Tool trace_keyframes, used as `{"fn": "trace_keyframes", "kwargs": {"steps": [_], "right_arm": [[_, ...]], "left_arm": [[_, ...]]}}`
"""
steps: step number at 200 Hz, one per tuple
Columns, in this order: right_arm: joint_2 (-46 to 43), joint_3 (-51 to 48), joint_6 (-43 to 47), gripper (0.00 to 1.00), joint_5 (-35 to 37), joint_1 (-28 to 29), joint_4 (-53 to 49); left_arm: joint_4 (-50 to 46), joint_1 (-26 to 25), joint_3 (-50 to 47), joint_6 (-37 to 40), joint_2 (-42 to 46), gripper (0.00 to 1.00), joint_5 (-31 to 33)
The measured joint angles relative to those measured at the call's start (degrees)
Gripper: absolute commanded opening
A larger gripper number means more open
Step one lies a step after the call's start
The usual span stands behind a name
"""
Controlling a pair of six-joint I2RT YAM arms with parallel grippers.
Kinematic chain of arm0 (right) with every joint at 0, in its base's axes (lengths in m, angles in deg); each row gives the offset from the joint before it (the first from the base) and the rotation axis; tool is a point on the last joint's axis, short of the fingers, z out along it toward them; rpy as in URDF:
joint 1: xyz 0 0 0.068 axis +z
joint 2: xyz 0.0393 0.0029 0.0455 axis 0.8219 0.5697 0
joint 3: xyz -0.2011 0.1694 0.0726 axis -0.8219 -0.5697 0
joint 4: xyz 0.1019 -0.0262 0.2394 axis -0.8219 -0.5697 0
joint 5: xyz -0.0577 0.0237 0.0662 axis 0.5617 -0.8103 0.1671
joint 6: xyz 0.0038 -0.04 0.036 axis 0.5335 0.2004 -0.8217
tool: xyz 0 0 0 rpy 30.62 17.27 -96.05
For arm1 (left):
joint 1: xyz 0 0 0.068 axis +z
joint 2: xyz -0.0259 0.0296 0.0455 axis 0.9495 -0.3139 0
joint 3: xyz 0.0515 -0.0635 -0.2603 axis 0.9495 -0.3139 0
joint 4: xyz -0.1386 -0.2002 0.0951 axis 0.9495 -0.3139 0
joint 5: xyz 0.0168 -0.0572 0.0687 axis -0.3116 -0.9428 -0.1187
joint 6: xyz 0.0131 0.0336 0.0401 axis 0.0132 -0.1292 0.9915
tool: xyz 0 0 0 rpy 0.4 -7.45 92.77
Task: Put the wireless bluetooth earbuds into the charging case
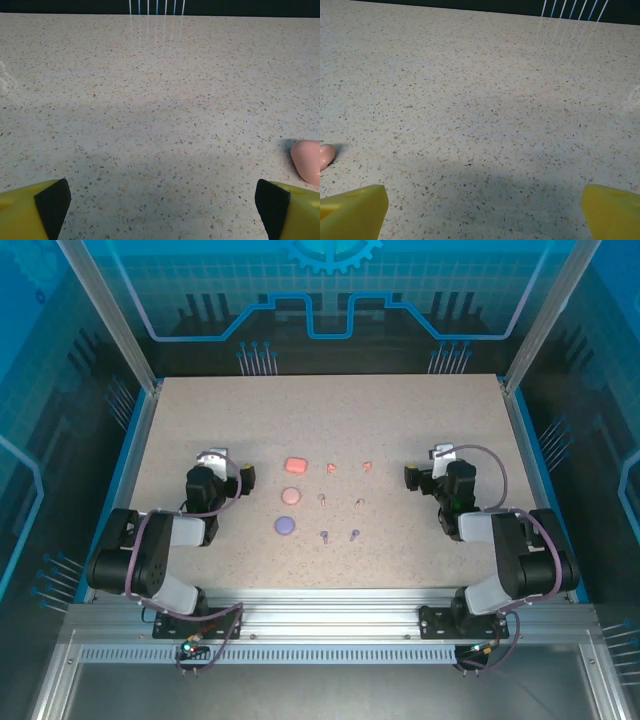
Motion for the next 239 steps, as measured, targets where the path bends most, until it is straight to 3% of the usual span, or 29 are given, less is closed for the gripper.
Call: {"fn": "trace_keyframes", "kwargs": {"steps": [148,193,239], "right_arm": [[-0.1,0.2,0.0,1.0,-0.5,0.0,-0.8],[-8.3,8.5,-2.1,1.0,3.0,0.0,-18.4],[-15.0,16.2,-12.7,1.0,8.5,-0.1,-36.2]], "left_arm": [[-0.1,0.0,0.0,0.0,0.0,0.99,0.7],[-9.1,0.0,2.6,-0.7,6.0,0.99,4.2],[-19.3,0.0,6.2,-3.1,13.8,0.99,4.8]]}}
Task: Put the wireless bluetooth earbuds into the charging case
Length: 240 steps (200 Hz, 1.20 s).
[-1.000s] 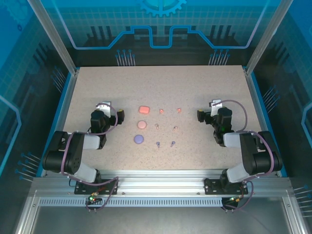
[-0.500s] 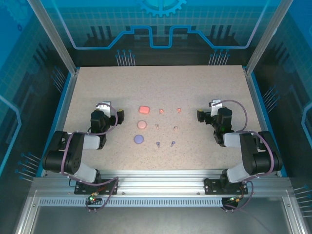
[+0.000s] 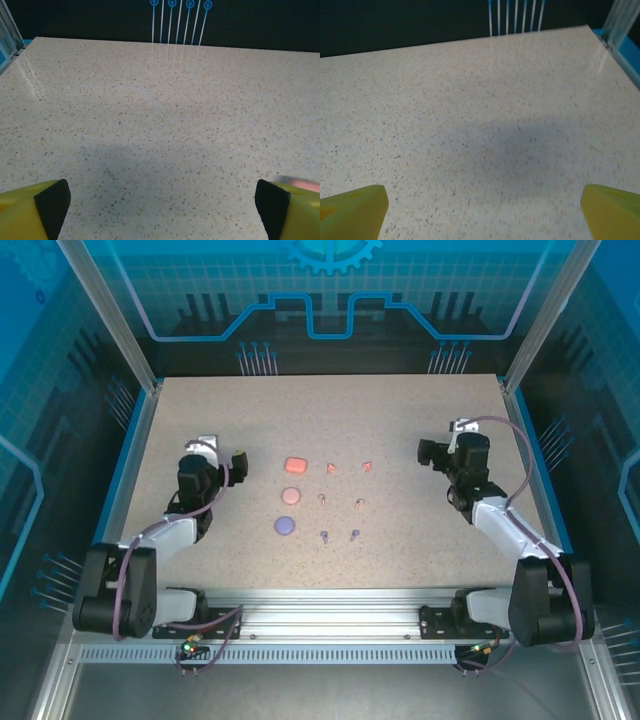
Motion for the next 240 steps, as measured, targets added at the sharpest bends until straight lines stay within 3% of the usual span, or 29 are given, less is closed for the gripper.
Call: {"fn": "trace_keyframes", "kwargs": {"steps": [63,123,181,240], "right_arm": [[-2.7,6.6,-7.8,1.0,-6.6,2.1,-22.1],[-1.2,17.9,-20.1,1.0,-3.3,18.6,-38.2],[14.7,32.3,-31.2,1.0,-1.3,29.0,-49.3],[34.9,56.1,-39.3,1.0,-1.9,37.4,-57.9]], "left_arm": [[-20.3,-0.3,9.9,-13.8,10.0,0.99,1.9],[-30.9,-0.9,10.5,-29.2,12.9,0.99,-1.8],[-33.0,-1.8,14.2,-34.2,8.1,0.99,-9.4],[-35.8,-2.1,21.4,-34.3,1.5,0.99,-10.7]]}}
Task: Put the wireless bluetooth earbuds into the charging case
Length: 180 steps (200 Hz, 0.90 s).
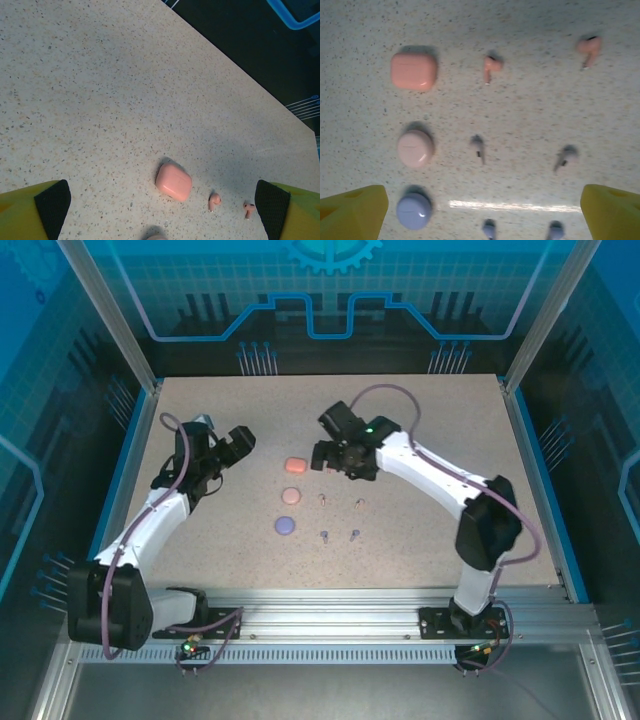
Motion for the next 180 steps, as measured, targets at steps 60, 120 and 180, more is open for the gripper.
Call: {"fn": "trace_keyframes", "kwargs": {"steps": [60,120,180], "right_arm": [[19.7,25.5,-3.2,0.96,-0.7,4.2,-8.8],[23.5,30.6,-4.1,0.95,-0.6,8.0,-13.4],[27.8,35.2,-4.7,0.93,1.2,9.1,-15.3]], "left_arm": [[-8.6,2.3,9.1,-4.1,-9.6,0.99,-0.2],[-17.9,4.9,17.0,-6.6,-14.8,0.99,-0.8],[-20.3,10.2,20.1,-9.9,-18.6,0.99,-5.8]]}}
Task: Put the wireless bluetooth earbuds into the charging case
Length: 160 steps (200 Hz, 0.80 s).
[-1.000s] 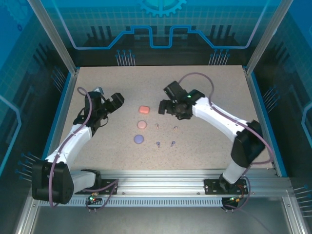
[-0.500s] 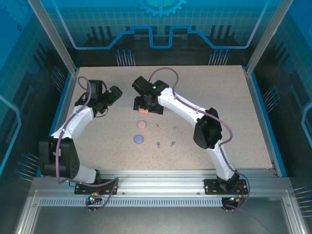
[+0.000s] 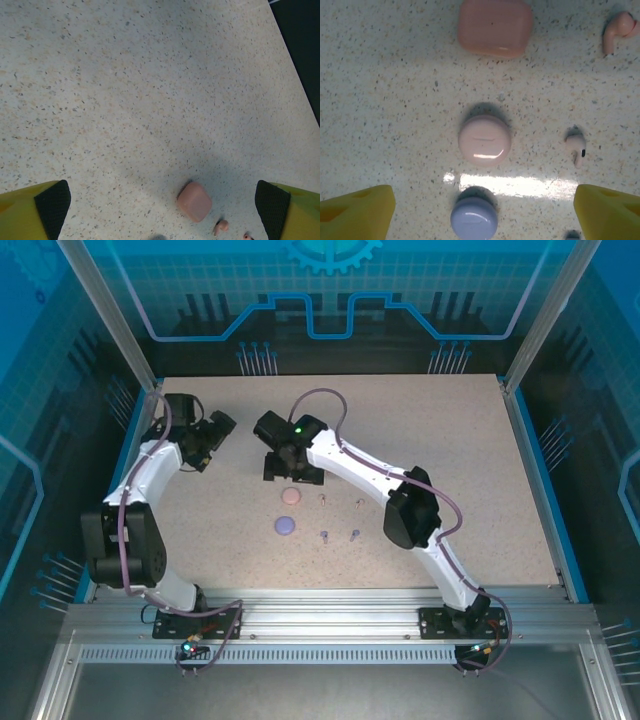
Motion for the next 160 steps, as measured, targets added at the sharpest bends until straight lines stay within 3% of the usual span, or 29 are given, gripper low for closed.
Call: {"fn": "trace_keyframes", "kwargs": {"steps": [63,160], "right_arm": [[8.8,10.7,0.0,0.88,3.2,-1.1,0.0],[16.8,17.6,1.0,0.84,3.5,-4.7,1.8]], "left_arm": [[2.3,1.1,-0.7,-0.7,-0.4,0.99,-8.0],[2.8,1.1,-6.1,-0.1,4.7,0.99,-8.9]]}}
